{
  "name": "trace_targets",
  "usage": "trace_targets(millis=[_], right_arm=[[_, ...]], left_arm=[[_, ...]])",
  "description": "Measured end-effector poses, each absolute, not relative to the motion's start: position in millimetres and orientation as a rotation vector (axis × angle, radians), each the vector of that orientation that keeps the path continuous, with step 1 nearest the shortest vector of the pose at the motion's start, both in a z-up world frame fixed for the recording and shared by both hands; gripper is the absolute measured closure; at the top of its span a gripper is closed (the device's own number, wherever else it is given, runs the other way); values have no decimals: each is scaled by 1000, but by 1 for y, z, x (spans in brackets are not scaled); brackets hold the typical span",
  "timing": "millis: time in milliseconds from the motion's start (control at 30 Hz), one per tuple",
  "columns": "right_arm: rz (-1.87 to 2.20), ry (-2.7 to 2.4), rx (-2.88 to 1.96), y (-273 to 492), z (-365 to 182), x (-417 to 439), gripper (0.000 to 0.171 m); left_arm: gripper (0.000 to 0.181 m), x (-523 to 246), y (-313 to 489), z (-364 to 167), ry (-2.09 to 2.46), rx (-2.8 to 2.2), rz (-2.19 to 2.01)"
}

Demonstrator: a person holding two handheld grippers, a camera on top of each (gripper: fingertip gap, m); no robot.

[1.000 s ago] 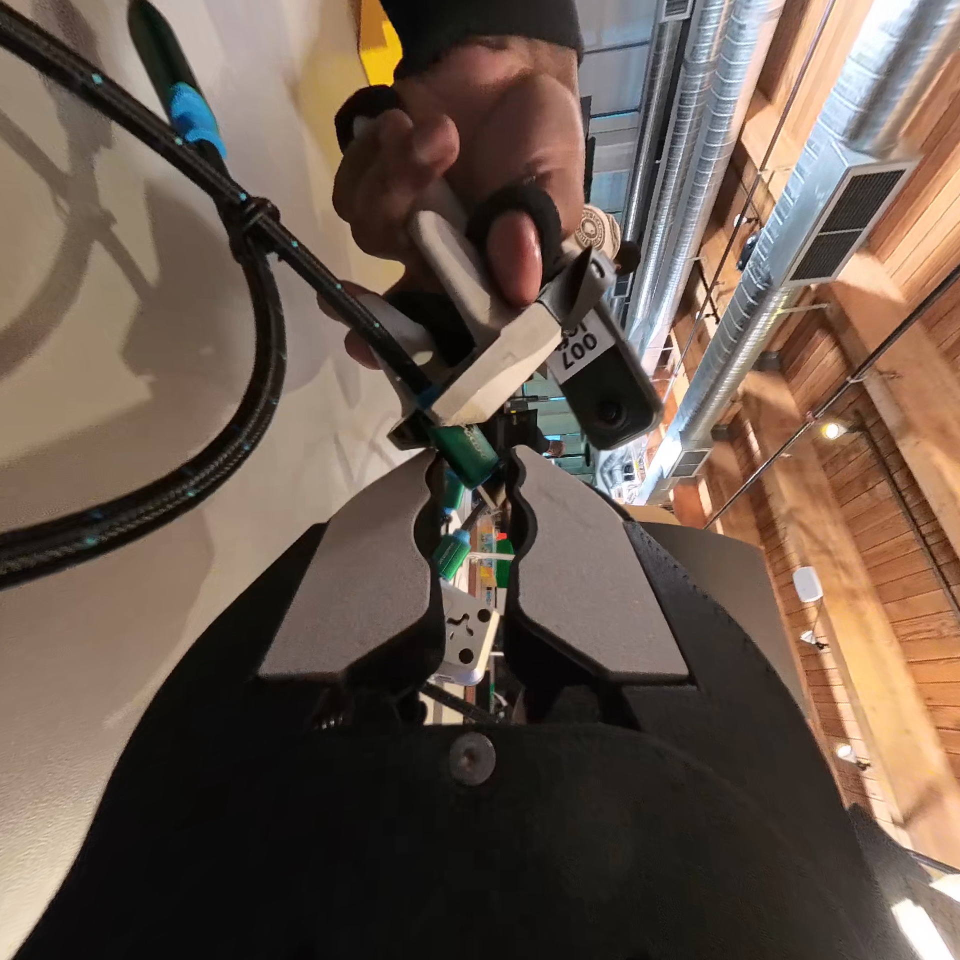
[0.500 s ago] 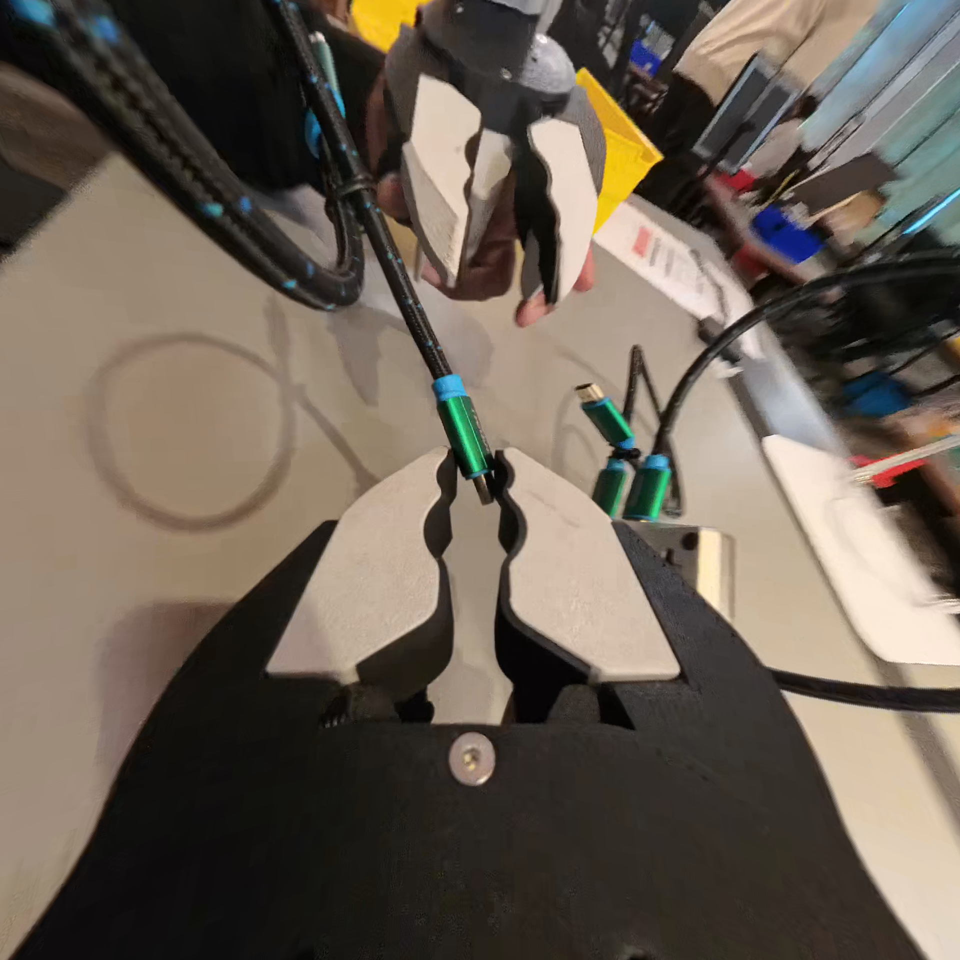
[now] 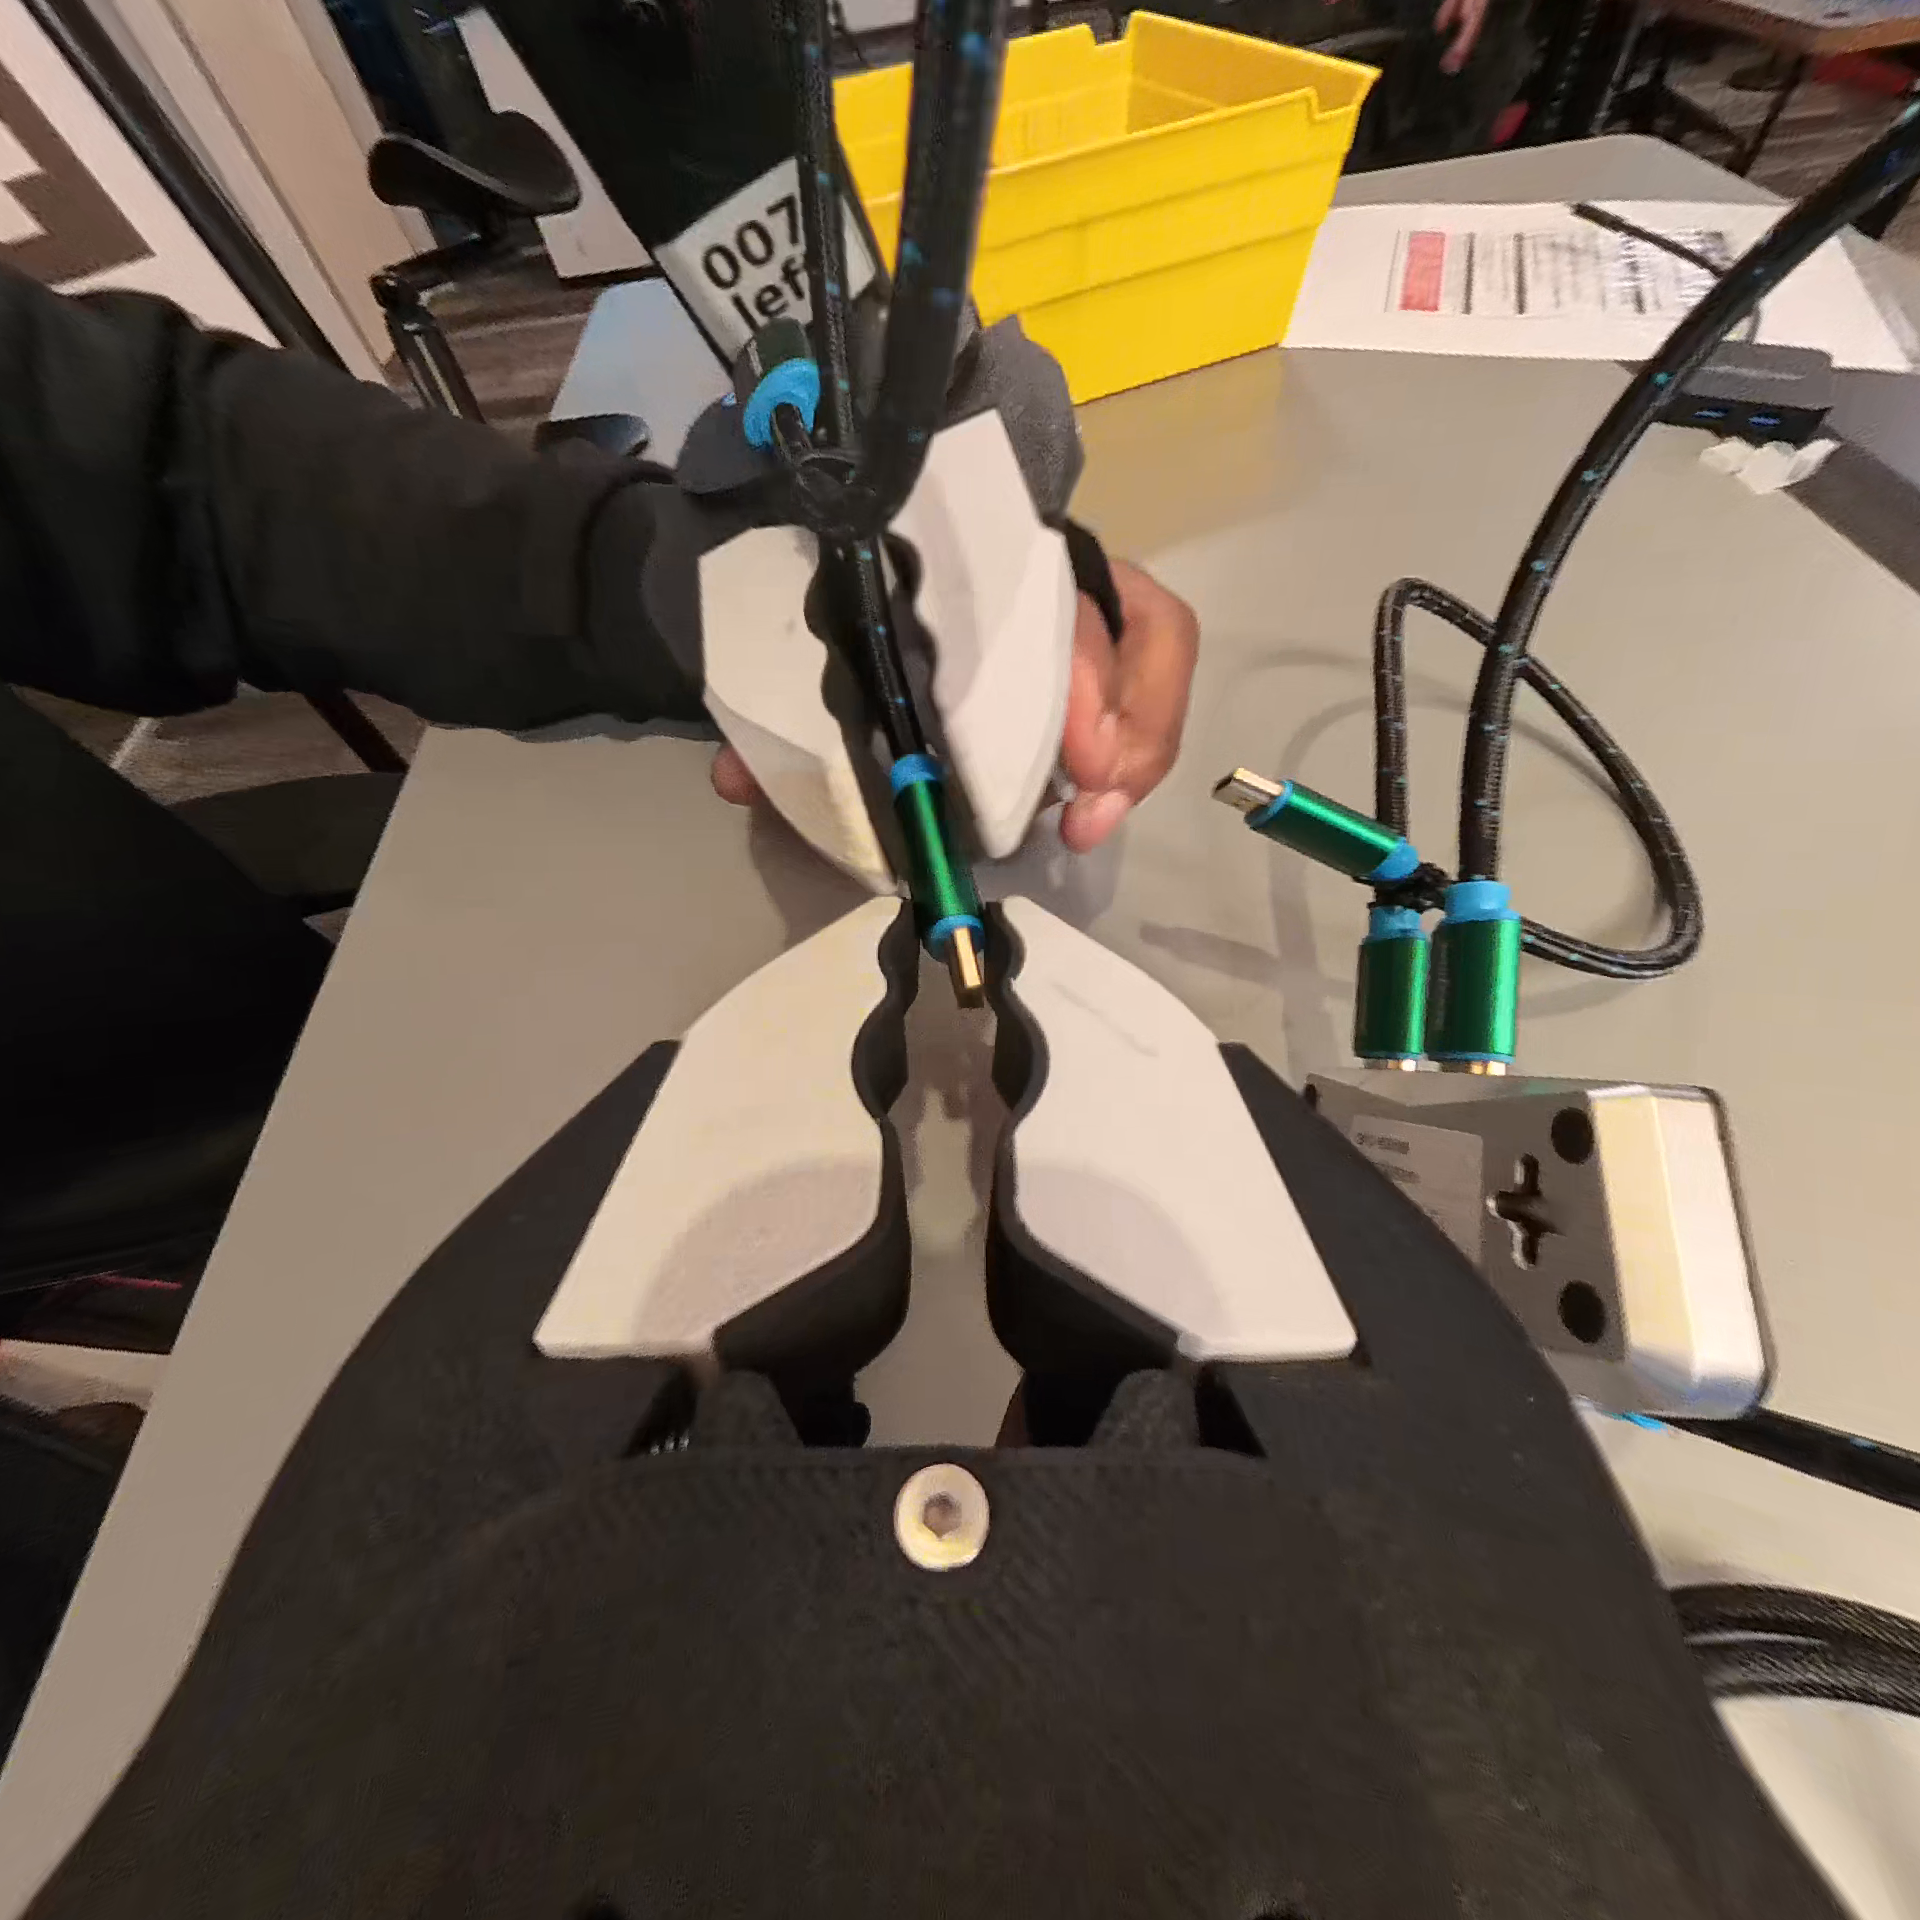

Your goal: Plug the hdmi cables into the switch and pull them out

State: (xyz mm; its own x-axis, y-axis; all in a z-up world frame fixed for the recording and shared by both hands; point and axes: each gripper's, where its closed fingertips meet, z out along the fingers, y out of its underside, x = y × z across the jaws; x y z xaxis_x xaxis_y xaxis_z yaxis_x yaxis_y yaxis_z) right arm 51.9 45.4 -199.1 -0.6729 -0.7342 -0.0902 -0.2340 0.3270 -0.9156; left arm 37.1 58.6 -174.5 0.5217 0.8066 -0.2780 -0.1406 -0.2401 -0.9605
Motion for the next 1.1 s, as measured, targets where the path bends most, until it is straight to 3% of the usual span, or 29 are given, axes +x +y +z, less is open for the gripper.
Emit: trace_targets(millis=[133,267,467,1100], right_arm=[[-1364,2089,-835,43,-195,49,159],[-1388,2034,-800,44,-190,48,160],[-1398,2012,-788,42,-191,45,160],[-1592,1997,-763,46,-186,24,160]], left_arm=[[171,35,58,-172,-608,-1541,973],[160,35,53,-171,-634,-1506,961],[169,34,56,-175,-645,-1534,878],[169,11,62,-172,-695,-1583,726]])
